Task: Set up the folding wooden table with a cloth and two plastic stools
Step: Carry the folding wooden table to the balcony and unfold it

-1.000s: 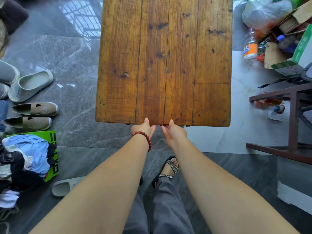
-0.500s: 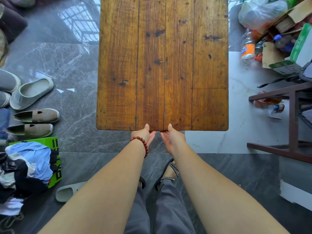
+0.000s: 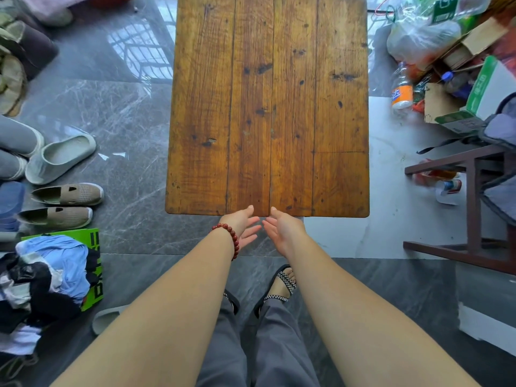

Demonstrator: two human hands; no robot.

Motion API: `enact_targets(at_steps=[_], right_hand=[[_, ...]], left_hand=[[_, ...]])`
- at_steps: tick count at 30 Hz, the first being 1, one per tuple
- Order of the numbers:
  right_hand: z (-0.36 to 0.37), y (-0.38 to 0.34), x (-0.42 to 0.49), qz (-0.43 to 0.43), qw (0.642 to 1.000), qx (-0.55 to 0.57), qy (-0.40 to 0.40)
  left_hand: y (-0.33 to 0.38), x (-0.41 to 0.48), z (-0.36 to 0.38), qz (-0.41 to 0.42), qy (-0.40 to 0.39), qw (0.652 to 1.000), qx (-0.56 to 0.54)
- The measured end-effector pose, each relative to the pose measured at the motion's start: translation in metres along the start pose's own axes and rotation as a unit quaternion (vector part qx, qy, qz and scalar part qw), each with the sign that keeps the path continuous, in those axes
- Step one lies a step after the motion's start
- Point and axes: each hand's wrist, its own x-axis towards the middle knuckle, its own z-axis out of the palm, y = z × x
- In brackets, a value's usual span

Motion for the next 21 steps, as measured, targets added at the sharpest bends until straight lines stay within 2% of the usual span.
enact_targets(at_steps=[5,14,21], right_hand=[[0.001,-0.008,-0.028,-0.035,0.999,-0.018,-0.025],[0.015,-0.030,-0.079,-0.183,0.980,-0.080,-0.025],[0.029,-0.054,-0.165,-0.261,0.955,-0.128,-0.055]], left_hand=[[0.010,-0.026,-0.001,0.071,0.001,0.997,-0.016],[0.029,-0.087,0.010,0.148,-0.022,0.989,-0.019],[0.051,-0.173,0.007,0.212,-0.046,0.976,-0.021]])
